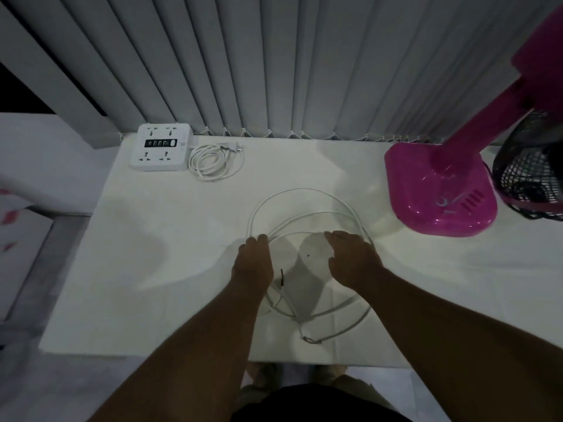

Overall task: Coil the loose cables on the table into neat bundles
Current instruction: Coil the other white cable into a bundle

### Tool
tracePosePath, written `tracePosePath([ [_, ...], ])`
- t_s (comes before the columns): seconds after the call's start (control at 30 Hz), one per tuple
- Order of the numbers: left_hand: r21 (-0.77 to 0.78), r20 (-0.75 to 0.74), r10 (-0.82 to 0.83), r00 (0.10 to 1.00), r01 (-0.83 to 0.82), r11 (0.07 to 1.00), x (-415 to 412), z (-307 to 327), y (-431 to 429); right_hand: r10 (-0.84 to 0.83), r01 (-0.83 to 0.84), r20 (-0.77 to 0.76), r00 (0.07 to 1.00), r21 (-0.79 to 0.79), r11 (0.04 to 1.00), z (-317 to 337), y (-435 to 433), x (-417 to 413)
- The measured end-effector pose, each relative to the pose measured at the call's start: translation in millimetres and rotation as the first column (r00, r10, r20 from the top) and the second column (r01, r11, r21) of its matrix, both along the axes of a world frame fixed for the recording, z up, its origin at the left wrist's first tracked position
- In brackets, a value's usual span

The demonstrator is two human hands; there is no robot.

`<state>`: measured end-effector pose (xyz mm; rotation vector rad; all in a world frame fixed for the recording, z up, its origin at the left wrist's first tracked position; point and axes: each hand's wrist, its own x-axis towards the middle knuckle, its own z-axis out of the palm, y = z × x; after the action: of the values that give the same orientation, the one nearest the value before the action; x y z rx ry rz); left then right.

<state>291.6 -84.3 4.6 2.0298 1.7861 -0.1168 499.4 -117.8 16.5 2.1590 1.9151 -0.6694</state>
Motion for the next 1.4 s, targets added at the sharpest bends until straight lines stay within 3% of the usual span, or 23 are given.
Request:
tracePosePath([
  [0.2, -0.039, 0.272, 0.189, 0.944, -0.185, 0.982, 2.8, -3.7, 8.7, -0.122, 0.126, -0.155, 0.980, 0.016, 0.992, -18.0, 7.2, 7.7],
  [0.33, -0.066, 0.442, 0.323, 0.837, -0.328, 0.942, 1.2, 1.9, 8.3, -0.275, 0.284, -0.343, 0.898, -0.025, 0.959, -20.1, 9.6, 10.7],
  [0.4, -0.220, 0.588, 0.474, 0.655, -0.434, 0.874, 2.7, 7.5, 7.9, -0.344, 0.373, -0.456, 0.821, -0.028, 0.927, -16.5, 9.7, 4.8],
  [0.47, -0.454, 0.664, 0.647, 0.376, -0.484, 0.748, 5.5, 18.0, 6.0, -0.388, 0.459, -0.535, 0.751, 0.000, 0.888, -10.1, 9.5, -2.9],
  [0.53, -0.590, 0.624, 0.747, 0.229, -0.488, 0.643, 6.3, 25.5, 5.2, -0.471, 0.561, -0.624, 0.623, -0.062, 0.825, -0.6, 7.7, -8.7],
  [0.6, -0.629, 0.560, 0.784, 0.269, -0.477, 0.613, 6.4, 27.0, 1.2, -0.516, 0.614, -0.690, 0.507, -0.130, 0.778, 10.8, 3.7, -10.7],
  [0.67, -0.630, 0.533, 0.773, 0.344, -0.449, 0.634, 9.0, 28.4, -7.4, -0.495, 0.625, -0.731, 0.470, -0.121, 0.771, 21.5, 0.5, -11.6],
  [0.77, -0.642, 0.552, 0.760, 0.343, -0.406, 0.650, 11.8, 26.3, -23.4, -0.448, 0.604, -0.761, 0.469, -0.094, 0.792, 32.9, -0.8, -11.9],
  [0.87, -0.742, 0.548, 0.813, 0.197, -0.335, 0.581, 11.8, 22.5, -35.0, -0.448, 0.603, -0.799, 0.402, -0.137, 0.786, 40.2, -2.1, -10.8],
  [1.03, -0.831, 0.531, 0.843, -0.089, -0.249, 0.497, 19.2, 29.7, -39.6, -0.446, 0.686, -0.882, 0.149, -0.233, 0.689, 52.1, -5.2, -11.1],
  [1.2, -0.852, 0.509, 0.847, -0.152, -0.231, 0.470, 31.5, 46.4, -33.2, -0.461, 0.734, -0.886, -0.041, -0.340, 0.588, 56.0, -10.3, -14.7],
  [1.3, -0.887, 0.455, 0.875, -0.165, -0.166, 0.430, 40.4, 51.4, -36.3, -0.497, 0.717, -0.865, -0.069, -0.389, 0.578, 58.7, -13.5, -20.7],
  [1.4, -0.921, 0.390, 0.902, -0.188, -0.075, 0.382, 47.8, 54.9, -38.4, -0.533, 0.696, -0.846, 0.006, -0.379, 0.610, 60.7, -16.1, -28.8],
])
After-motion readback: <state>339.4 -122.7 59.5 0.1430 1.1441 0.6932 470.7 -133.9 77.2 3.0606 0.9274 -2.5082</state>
